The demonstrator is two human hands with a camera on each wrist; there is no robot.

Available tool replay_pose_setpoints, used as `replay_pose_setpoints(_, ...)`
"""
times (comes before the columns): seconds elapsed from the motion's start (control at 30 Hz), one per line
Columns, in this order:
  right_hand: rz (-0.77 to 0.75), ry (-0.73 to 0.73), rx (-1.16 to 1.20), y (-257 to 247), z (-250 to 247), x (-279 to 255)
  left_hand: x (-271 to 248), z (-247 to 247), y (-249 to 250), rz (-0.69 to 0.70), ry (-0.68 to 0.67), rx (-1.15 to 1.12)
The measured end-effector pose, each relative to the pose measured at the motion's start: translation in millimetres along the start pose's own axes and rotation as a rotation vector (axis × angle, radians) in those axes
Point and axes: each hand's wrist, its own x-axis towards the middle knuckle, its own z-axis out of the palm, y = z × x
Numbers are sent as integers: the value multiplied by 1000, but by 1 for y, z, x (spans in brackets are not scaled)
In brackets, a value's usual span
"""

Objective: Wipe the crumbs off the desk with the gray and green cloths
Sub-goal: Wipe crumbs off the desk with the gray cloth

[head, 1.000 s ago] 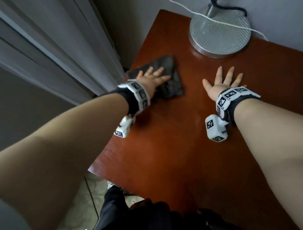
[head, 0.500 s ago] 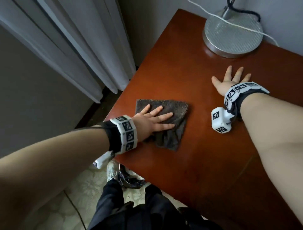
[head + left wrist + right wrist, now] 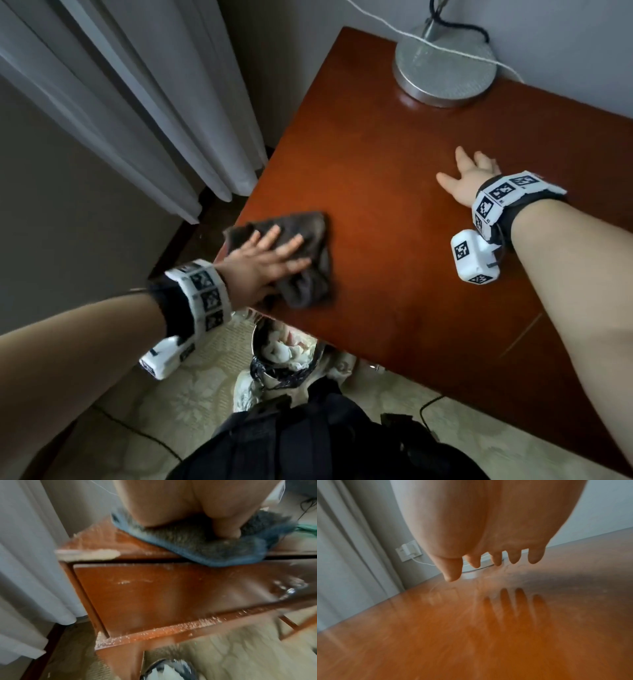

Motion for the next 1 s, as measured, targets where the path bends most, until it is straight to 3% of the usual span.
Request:
replay_pose_setpoints(0.1,-46,-3,-17,-19,18,-29,-5,19,14,97,-18,122)
replay_pose_setpoints(0.27,-199,26,-44,-55,49,-91,12,11,-3,-175,214,-17)
replay_pose_setpoints(0.43,-395,72,-34,-97,80,-139,-12,28,-24,-126,244,-116)
replay_pose_setpoints(0.53,-497,56,-76,-137,103,-154,-46,51,-58,-254,303,-238)
replay_pose_setpoints(0.67,-475,8,-249,-175,151,-166,-74,68,-85,-308,284,-269)
replay_pose_setpoints(0.77,-545,141,-238,-162,167,-183,-77,72,-85,-258,274,-322)
replay_pose_setpoints(0.87,-721,55,-277,-121,164,-202,-75,68,-71,-193,272,-359)
replay_pose_setpoints(0.93,-689,-62,-290,-84,152,-207,-71,64,-60,-129,260,-357)
replay_pose_setpoints(1.0,-528,40,-106,-43,134,-201,-63,60,-50,-80,253,-329)
